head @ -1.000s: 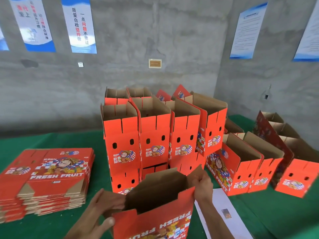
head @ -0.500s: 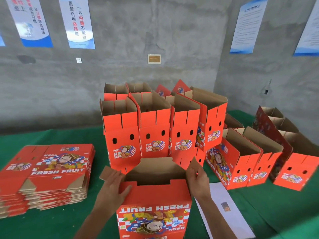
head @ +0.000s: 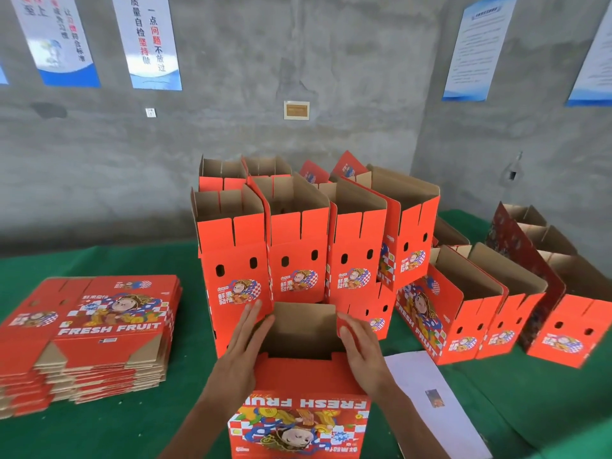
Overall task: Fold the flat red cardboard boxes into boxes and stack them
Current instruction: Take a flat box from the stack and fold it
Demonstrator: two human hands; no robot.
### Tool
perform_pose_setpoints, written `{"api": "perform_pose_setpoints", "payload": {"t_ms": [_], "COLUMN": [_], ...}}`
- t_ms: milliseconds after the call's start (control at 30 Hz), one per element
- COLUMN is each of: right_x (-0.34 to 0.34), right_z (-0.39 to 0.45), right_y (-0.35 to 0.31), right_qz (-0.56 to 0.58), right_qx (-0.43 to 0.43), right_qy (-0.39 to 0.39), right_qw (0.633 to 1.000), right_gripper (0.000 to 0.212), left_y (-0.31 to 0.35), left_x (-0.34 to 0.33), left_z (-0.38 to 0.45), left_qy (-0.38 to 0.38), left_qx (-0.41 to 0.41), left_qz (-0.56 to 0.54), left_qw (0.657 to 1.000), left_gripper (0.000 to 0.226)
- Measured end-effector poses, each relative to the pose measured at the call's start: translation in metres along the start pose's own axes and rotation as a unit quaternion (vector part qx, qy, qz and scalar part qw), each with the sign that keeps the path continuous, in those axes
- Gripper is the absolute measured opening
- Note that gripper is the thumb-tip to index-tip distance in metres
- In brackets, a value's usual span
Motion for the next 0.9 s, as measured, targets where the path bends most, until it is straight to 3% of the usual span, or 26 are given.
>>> {"api": "perform_pose_setpoints", "payload": {"t_ms": [100,200,300,367,567,767,833,900], "right_x": [0.000,-0.003,-0.004,-0.004,0.002,0.011,0.009,0.007], "right_z": [0.008,0.017,0.030,0.035,0.045,0.063,0.063,0.060], "right_y": [0.005,0.008,0.013,0.009,0.001,0.009,0.018,0.018], "right_qz": [0.049,0.114,0.142,0.156,0.111,0.042,0.014,-0.038], "right_qx": [-0.022,-0.062,-0.106,-0.096,-0.066,-0.118,-0.150,-0.114], "right_qy": [-0.015,-0.042,-0.055,-0.061,-0.067,-0.159,-0.157,-0.134], "right_qw": [0.998,0.991,0.983,0.981,0.989,0.979,0.976,0.984], "right_gripper": [0.030,0.036,0.019,0.013,0.048,0.069,0.074,0.075], "left_y": [-0.005,-0.016,-0.017,-0.019,-0.017,-0.006,-0.007,-0.012], "left_x": [-0.008,-0.026,-0.040,-0.047,-0.053,-0.052,-0.053,-0.054], "left_z": [-0.007,-0.013,-0.010,-0.004,0.002,-0.006,-0.010,-0.014], "left_qy": [-0.021,-0.073,-0.113,-0.130,-0.158,-0.170,-0.176,-0.182], "left_qx": [0.009,0.049,0.046,0.061,0.084,0.045,0.034,0.050], "left_qz": [-0.050,-0.098,-0.077,-0.076,0.011,0.029,0.041,0.045], "left_qw": [0.998,0.991,0.990,0.987,0.984,0.984,0.983,0.981], "left_gripper": [0.111,0.061,0.029,0.033,0.057,0.072,0.075,0.075]}}
Point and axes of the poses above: each hand's wrist, its own z-axis towards the middle knuckle, its own x-axis out of the back of the hand, y = z × x, the point moved 9 cm from there along z, towards the middle knuckle, and after that the axes turned 10 degrees about z, right-handed, at the moved point
